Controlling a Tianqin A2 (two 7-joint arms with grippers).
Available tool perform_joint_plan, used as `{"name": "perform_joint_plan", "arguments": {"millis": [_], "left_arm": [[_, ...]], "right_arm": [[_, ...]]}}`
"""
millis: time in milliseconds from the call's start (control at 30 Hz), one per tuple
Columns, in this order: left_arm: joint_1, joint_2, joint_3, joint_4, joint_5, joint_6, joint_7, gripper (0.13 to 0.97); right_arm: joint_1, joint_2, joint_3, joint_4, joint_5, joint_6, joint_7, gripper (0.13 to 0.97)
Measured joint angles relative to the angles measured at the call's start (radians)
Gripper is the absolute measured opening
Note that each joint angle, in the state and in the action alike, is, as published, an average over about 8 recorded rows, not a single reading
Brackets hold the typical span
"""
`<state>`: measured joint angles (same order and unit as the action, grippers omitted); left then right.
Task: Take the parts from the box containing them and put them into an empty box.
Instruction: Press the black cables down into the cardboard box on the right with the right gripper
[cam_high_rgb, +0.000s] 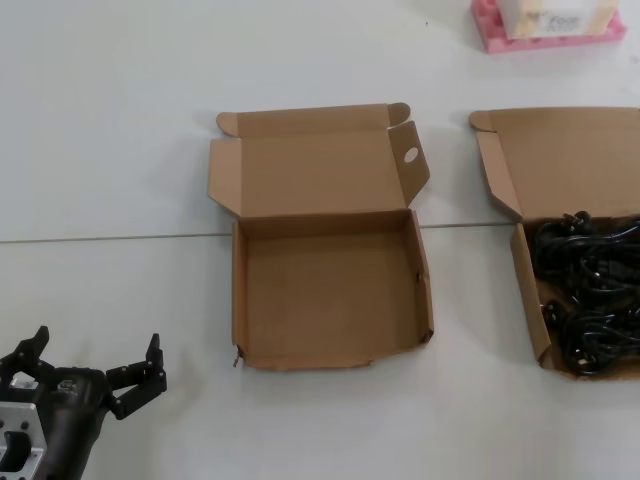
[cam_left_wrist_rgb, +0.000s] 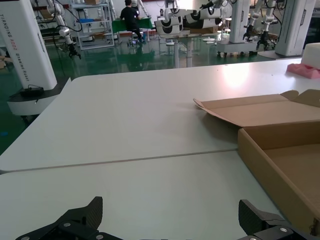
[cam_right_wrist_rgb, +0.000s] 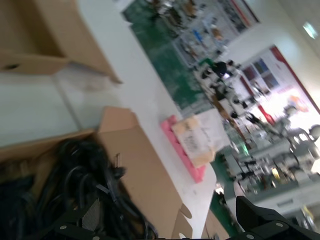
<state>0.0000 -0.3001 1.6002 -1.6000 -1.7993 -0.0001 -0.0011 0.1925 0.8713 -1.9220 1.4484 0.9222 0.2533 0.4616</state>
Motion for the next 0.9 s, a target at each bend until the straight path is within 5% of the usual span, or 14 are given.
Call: {"name": "perform_joint_plan", "arguments": {"millis": [233, 567, 900], "left_arm": [[0.0, 0.0, 0.0, 0.0, 0.0, 0.0, 0.0, 0.966], [0.0, 0.0, 0.0, 0.0, 0.0, 0.0, 0.0, 0.966], [0.0, 0.0, 0.0, 0.0, 0.0, 0.0, 0.0, 0.966]], "right_arm": [[0.056, 0.079, -0.153, -0.068, -0.081, 0.087, 0.0, 0.966], [0.23, 0.046, -0.366, -0.252, -0.176, 0.178, 0.0, 0.966], [0.302, 0.018, -0.454, -0.358, -0.175, 0.207, 0.0, 0.966]]}}
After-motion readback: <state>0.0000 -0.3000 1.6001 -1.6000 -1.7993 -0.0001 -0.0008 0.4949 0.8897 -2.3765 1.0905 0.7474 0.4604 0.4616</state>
